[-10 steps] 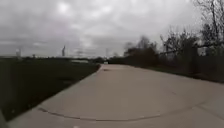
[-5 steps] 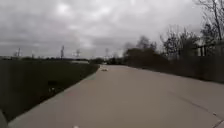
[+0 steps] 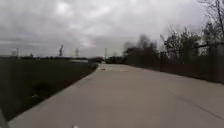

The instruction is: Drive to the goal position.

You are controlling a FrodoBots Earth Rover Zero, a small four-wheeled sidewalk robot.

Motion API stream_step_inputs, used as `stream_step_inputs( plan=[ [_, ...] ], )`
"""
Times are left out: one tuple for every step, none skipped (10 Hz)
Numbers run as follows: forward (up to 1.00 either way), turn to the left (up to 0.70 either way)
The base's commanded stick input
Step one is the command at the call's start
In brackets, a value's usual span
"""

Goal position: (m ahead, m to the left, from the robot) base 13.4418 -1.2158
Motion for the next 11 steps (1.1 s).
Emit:
stream_step_inputs(
  plan=[
    [1.00, 0.00],
    [1.00, 0.00],
    [1.00, 0.00],
    [1.00, 0.00],
    [1.00, 0.00],
    [1.00, 0.00],
    [1.00, 0.00],
    [1.00, 0.00],
    [1.00, 0.00],
    [1.00, 0.00],
    [1.00, 0.00]
  ],
)
